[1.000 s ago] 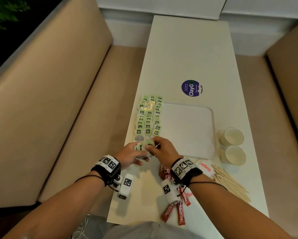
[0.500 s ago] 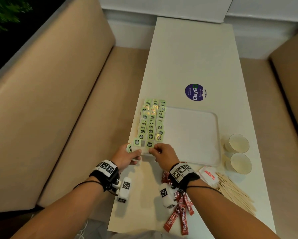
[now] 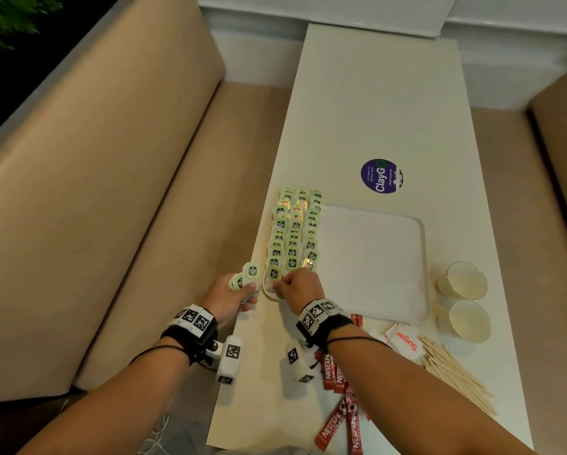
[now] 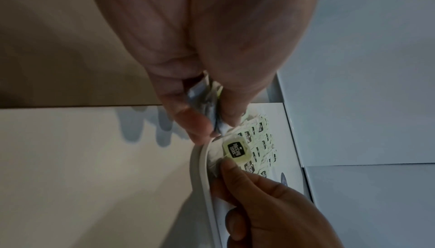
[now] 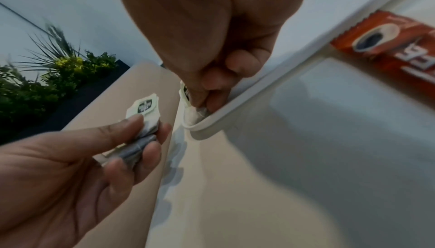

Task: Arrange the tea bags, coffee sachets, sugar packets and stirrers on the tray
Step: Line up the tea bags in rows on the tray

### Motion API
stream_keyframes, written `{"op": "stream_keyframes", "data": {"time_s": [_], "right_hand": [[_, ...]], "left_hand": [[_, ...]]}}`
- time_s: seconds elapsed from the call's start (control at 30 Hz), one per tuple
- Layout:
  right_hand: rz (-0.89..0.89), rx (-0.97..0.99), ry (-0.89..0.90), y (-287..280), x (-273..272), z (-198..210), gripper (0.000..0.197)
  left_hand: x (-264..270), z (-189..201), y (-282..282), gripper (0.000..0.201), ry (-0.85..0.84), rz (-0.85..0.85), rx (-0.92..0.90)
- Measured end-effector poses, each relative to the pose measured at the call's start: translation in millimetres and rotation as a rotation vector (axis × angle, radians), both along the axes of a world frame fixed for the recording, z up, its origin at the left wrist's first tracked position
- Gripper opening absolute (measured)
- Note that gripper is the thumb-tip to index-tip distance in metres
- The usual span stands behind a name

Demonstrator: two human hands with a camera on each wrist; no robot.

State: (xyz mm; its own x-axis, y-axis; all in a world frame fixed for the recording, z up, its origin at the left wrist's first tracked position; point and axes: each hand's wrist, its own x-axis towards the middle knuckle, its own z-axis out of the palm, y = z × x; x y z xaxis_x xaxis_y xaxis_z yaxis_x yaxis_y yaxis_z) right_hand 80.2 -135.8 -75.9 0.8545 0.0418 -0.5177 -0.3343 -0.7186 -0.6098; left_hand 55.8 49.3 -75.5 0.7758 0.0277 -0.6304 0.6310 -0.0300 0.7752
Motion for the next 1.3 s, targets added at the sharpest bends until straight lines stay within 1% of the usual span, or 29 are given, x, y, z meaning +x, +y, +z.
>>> {"op": "stream_keyframes", "data": {"time_s": [0.07, 0.17, 0.23, 0.3, 0.37, 0.43, 0.5, 0.57, 0.63, 0.77, 0.87, 0.93, 1.0, 1.07, 1.13, 1.23, 1.3], "right_hand": [[-0.032, -0.001, 0.007, 1.5, 2.8, 0.3, 0.033], [-0.066, -0.006, 0.006, 2.2, 5.1, 2.0, 0.033], [-0.083, 0.001, -0.003, 1.9, 3.9, 3.5, 0.033], [-0.118, 0.023, -0.015, 0.2, 0.6, 5.7, 0.028], [-0.152, 0.076, -0.059, -3.3, -2.7, 7.8, 0.024], [-0.144, 0.162, -0.112, -8.2, -5.9, 8.3, 0.032], [-0.090, 0.239, -0.119, -11.7, -9.0, 9.2, 0.041], [-0.046, 0.318, -0.098, -14.4, -11.1, 9.3, 0.036], [-0.053, 0.356, -0.105, -17.3, -11.0, 7.9, 0.028], [-0.140, 0.347, -0.155, -24.6, -7.6, 7.4, 0.025], [-0.073, 0.332, -0.126, -27.4, -9.1, 10.2, 0.038], [-0.076, 0.280, -0.140, -30.0, -9.1, 10.4, 0.039], [-0.155, 0.216, -0.178, -36.7, -4.6, 6.8, 0.036], [-0.188, 0.143, -0.169, -42.6, -0.7, 3.7, 0.036], [-0.134, 0.079, -0.102, -43.9, -0.7, 0.2, 0.036], [-0.015, 0.016, -0.015, -40.3, -4.5, -3.1, 0.033], [0.011, 0.000, 0.008, -37.7, -4.2, -4.3, 0.032]], "left_hand": [[-0.7, 1.3, 0.4, 0.007, -0.009, -0.018, -0.003], [-0.8, 2.1, -1.1, 0.005, -0.011, -0.018, -0.002], [-0.3, 3.5, -3.4, 0.006, -0.012, -0.005, 0.011], [0.4, 4.9, -5.2, 0.008, -0.004, 0.008, -0.002], [1.2, 6.1, -6.5, 0.012, 0.006, 0.007, -0.009], [1.8, 5.6, -8.6, 0.017, 0.007, 0.002, -0.007], [2.3, 6.0, -12.6, 0.017, 0.000, -0.005, -0.007], [3.0, 9.1, -17.8, 0.016, -0.005, -0.023, -0.019], [4.6, 12.6, -22.9, 0.018, -0.011, -0.049, -0.045], [9.4, 18.0, -31.5, 0.023, 0.016, -0.027, -0.081], [12.6, 19.2, -35.1, 0.018, 0.010, -0.048, -0.081], [14.9, 20.0, -36.1, 0.016, 0.002, -0.082, -0.062], [17.8, 20.0, -35.2, 0.012, -0.016, -0.118, 0.008], [20.6, 16.8, -30.9, 0.007, -0.032, -0.153, 0.139], [22.1, 14.5, -25.5, 0.006, -0.035, -0.210, 0.226], [23.6, 16.4, -22.6, 0.009, -0.026, -0.293, 0.259], [25.2, 19.0, -23.4, 0.010, -0.030, -0.311, 0.272]]}}
